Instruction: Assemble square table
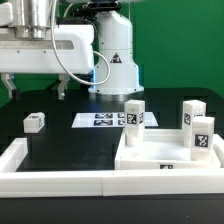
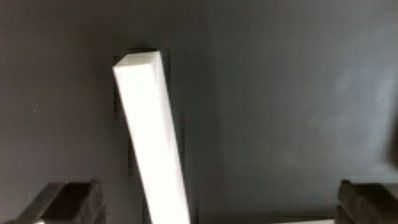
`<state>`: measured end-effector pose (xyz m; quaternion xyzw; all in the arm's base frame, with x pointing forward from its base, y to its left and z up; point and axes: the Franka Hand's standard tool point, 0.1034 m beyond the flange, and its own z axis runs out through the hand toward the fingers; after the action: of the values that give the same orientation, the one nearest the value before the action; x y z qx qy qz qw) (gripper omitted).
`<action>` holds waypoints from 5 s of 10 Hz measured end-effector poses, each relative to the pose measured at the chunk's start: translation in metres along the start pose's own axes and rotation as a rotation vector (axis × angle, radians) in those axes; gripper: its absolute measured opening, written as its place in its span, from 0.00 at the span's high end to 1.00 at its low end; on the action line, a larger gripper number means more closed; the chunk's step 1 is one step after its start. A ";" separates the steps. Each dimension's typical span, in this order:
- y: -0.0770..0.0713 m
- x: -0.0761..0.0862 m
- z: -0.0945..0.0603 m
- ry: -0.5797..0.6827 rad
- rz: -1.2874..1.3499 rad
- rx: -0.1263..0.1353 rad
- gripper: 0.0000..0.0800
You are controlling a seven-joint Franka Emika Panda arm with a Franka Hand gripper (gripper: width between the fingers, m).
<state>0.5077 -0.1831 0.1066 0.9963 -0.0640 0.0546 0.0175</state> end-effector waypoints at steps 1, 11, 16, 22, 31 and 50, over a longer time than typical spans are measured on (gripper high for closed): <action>0.007 -0.001 0.000 0.000 0.011 -0.003 0.19; 0.037 -0.050 0.021 -0.064 0.004 0.003 0.19; 0.038 -0.078 0.039 -0.235 0.033 0.070 0.19; 0.043 -0.095 0.049 -0.604 0.058 0.074 0.19; 0.081 -0.141 0.067 -1.043 -0.100 0.056 0.19; 0.055 -0.169 0.079 -1.067 -0.089 0.013 0.19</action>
Offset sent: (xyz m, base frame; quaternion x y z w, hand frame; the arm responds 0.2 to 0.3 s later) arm -0.0260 -0.0311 -0.0105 0.0475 -0.0155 -0.0104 0.9987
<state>0.3424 -0.2202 0.0110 0.8875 -0.0212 -0.4599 -0.0214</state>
